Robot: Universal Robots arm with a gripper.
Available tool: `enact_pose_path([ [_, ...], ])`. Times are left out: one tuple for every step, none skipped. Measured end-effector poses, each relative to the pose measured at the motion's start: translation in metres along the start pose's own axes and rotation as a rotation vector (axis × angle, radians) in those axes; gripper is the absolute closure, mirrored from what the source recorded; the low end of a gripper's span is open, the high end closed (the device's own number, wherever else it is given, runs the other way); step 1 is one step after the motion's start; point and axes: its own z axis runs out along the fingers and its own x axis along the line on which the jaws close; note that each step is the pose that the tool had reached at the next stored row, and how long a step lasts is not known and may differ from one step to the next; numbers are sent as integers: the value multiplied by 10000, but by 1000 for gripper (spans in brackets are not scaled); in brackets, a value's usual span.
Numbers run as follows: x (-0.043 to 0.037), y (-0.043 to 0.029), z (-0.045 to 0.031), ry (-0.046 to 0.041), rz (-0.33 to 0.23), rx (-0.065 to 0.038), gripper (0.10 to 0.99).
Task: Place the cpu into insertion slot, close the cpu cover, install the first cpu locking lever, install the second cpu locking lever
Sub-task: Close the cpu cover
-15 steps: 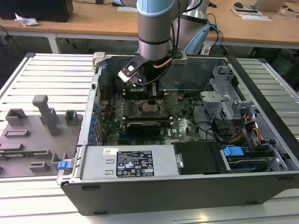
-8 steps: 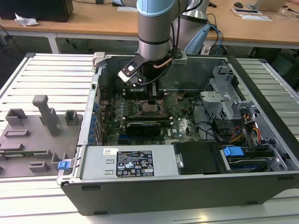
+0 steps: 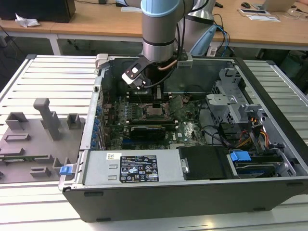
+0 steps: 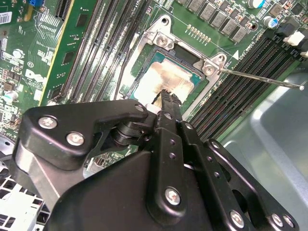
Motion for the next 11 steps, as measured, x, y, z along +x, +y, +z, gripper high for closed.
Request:
enact_pose_path([
  [0,0,-1,0,0,0,980],
  [0,0,-2,0,0,0,980],
  [0,0,-8,-4,0,2,980],
  [0,1,-11,-2,0,1,980],
  [0,1,-22,-1,0,0,980],
  [1,3,-46,-1,0,0,980],
  [1,4,-68,-1,0,0,980],
  [1,5,-89,0,0,0,980],
  [2,6,-105,-1,0,0,980],
  [2,8,-129,-1,0,0,980],
  [3,9,-161,-3,-1,0,980],
])
